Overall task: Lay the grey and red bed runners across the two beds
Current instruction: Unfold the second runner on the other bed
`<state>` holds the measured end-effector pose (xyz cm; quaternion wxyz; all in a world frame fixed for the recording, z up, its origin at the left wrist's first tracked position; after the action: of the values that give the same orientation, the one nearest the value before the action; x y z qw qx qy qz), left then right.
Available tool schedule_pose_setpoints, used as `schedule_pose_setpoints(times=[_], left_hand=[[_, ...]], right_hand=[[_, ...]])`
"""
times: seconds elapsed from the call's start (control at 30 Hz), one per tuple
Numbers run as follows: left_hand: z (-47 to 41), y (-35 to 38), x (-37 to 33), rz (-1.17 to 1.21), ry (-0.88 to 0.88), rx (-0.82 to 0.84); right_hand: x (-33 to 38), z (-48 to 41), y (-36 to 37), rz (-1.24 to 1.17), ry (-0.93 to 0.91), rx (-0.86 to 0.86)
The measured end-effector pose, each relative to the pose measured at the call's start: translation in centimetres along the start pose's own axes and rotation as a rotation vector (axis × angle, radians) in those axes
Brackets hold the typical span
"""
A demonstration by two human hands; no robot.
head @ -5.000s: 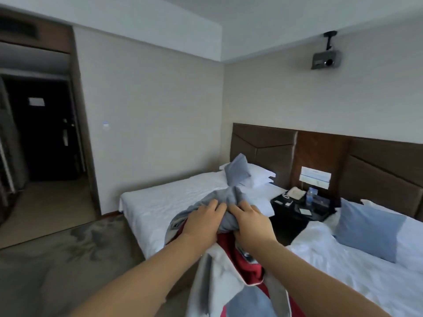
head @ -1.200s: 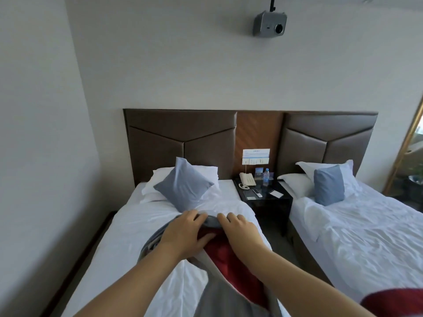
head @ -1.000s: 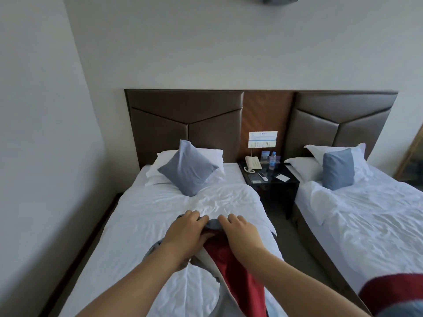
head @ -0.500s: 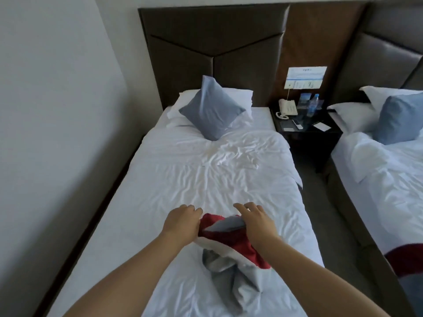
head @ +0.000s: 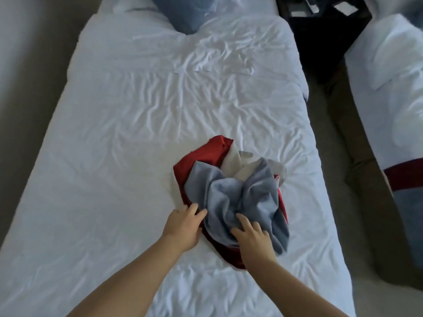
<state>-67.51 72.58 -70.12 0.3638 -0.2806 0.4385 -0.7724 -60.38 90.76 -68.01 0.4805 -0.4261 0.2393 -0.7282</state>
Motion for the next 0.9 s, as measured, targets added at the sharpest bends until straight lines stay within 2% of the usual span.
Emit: schedule_pose_setpoints(times=[0.1, 0.23, 0.37, 0.43, 0.6, 0.67, 0.83, 0.9], left_hand=[[-2.6, 3.6, -2.0, 0.002, 0.054, -0.062], [-6.6, 6.4, -3.3, 0.059, 0.032, -0.127], [-10.0, 10.7, -3.2, 0.161, -0.035, -0.056], [-10.6, 13.2, -3.5, 0.135, -0.049, -0.046], [-10.6, 15.7, -4.1, 0.044, -0.112, -0.229], [-10.3, 15.7, -4.2, 0.048, -0.112, -0.251], [-6.4, 15.5, -5.6, 0.177, -0.198, -0.271], [-4.2, 15.3, -6.6, 0.271, -0.251, -0.232]], right_hand=[[-3.2, -0.6, 5.0, -0.030, 0.123, 0.050], [-6.2, 0.1, 11.3, -0.059, 0.218, -0.002], [-7.0, -0.1, 14.8, -0.088, 0.203, -0.071], [-7.6, -0.6, 16.1, -0.067, 0.184, -0.112], [-8.8, -1.1, 19.0, -0.065, 0.132, -0.157], [-8.9, -1.1, 19.2, -0.061, 0.124, -0.162], [-7.7, -0.8, 18.5, -0.071, 0.167, -0.133], [-6.8, -0.7, 18.7, -0.131, 0.219, -0.115]])
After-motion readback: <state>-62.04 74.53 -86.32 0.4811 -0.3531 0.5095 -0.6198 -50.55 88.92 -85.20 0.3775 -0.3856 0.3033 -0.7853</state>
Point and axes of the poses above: each hand's wrist, its own z-axis away from the middle knuckle, its own y-axis out of the palm, x = y × z, the point moved 5 cm from there along -z, towards the middle knuckle, and after that the axes turned 14 degrees about -z, right-handed, at the moved point
